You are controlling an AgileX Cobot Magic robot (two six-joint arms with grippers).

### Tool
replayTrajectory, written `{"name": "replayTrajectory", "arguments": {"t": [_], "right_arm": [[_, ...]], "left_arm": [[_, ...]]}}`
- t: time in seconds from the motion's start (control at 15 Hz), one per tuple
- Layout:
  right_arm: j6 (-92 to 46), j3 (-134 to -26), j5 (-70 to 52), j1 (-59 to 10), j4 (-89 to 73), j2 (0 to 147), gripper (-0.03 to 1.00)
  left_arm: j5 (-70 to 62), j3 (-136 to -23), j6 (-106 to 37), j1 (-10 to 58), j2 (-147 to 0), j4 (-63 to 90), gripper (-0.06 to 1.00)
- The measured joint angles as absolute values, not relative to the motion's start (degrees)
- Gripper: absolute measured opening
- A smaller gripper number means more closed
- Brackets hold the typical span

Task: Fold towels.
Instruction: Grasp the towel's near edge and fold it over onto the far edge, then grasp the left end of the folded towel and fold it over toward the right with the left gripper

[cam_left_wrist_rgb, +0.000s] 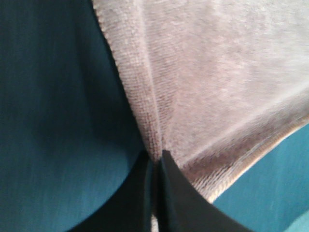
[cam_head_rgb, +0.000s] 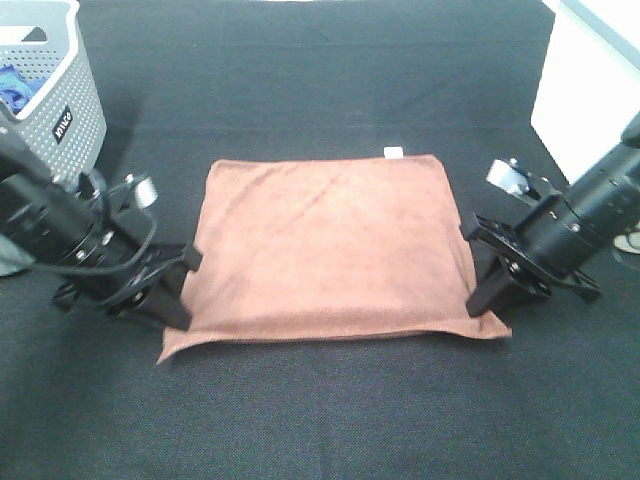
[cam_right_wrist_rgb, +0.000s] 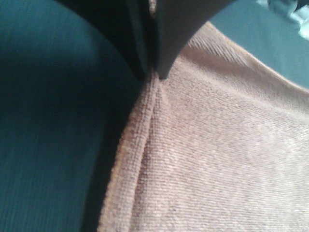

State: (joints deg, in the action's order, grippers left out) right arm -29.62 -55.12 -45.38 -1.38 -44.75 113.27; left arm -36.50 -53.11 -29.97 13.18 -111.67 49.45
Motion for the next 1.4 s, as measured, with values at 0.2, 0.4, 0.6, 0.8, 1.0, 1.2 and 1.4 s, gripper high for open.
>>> {"name": "replayTrajectory", "arguments": {"t": [0.2,0.4,0.6,0.8,1.0,1.2,1.4], "right_arm": [[-29.56,-52.25,-45.84,-1.43,-44.46,112.01,0.00],[-29.56,-55.58,-46.35,-1.43,-44.18,111.44,0.00],[-29.56,-65.20,-46.35,-1.43,-43.66,111.15,0.00],[-27.79,-78.84,-46.52,-1.43,-43.03,115.16,0.00],[-26.59,-91.44,-47.44,-1.43,-42.11,124.39,0.00],[-24.41,-99.52,-47.44,-1.43,-40.39,130.81,0.00],[-22.06,-103.93,-46.64,-2.29,-35.81,134.70,0.00]], "left_arm": [[-36.44,-49.85,-29.11,13.18,-109.61,48.82,0.00],[-36.44,-51.17,-28.93,13.18,-109.61,48.70,0.00],[-35.87,-57.75,-28.82,13.18,-109.61,48.19,0.00],[-28.99,-66.35,-28.42,13.18,-109.95,48.07,0.00],[-26.70,-75.92,-28.93,13.18,-115.11,47.61,0.00],[-25.78,-84.40,-29.16,13.18,-122.27,46.12,0.00],[-23.43,-88.29,-29.28,13.18,-126.57,45.38,0.00]]}}
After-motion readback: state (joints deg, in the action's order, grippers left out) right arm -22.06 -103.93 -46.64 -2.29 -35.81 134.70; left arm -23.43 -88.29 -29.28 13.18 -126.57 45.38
